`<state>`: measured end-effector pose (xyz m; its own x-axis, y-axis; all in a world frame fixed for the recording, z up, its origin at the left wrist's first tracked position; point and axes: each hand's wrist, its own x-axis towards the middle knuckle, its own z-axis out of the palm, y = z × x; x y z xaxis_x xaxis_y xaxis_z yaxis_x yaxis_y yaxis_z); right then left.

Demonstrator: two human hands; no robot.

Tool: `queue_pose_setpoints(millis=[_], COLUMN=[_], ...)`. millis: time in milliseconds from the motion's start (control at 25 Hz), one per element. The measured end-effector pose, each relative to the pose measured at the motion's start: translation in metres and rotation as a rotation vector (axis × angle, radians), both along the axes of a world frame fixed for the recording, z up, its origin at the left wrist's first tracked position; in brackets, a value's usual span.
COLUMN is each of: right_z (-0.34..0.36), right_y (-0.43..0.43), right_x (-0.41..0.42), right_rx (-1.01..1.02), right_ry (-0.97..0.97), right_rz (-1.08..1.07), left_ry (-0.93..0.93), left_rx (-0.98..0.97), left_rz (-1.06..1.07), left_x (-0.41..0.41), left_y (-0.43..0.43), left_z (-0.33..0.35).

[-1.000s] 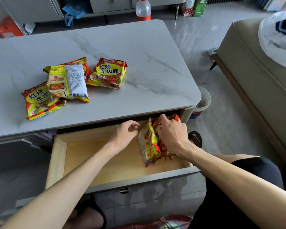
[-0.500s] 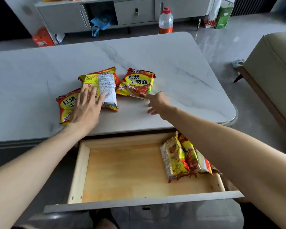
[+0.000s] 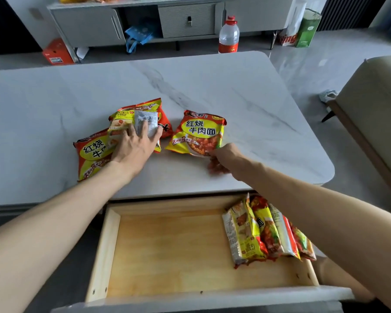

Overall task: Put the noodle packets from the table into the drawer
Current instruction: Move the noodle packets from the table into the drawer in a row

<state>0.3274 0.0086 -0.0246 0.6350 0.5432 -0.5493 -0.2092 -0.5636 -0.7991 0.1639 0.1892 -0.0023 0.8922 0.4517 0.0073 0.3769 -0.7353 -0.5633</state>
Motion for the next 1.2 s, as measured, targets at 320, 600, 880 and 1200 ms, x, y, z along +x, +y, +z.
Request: queue_pose_setpoints(millis=[320, 600, 880, 1200], right_z=[0.007, 0.007, 0.018, 0.004], right_y=[-0.108, -0.152, -0.115, -0.131], right_x=[-0.03, -0.054, -0.059, -0.057], right_rx=[-0.133, -0.073, 0.21, 0.146], right_ry=[0.112, 0.184, 0.439, 0.411], right_rz=[0.136, 0.052, -0.298, -0.244], left_ry=[-0.563, -0.519, -0.17, -0.052], left_rx=[-0.29, -0.313, -0.309, -0.488], left_rz=[-0.202, -0.312, -0.076, 0.165], left_x=[-0.036, -0.111, -0.11, -0.067], left_y=[-0.045, -0.121, -0.141, -0.149], left_z=[0.062, 0.008, -0.01, 0.005])
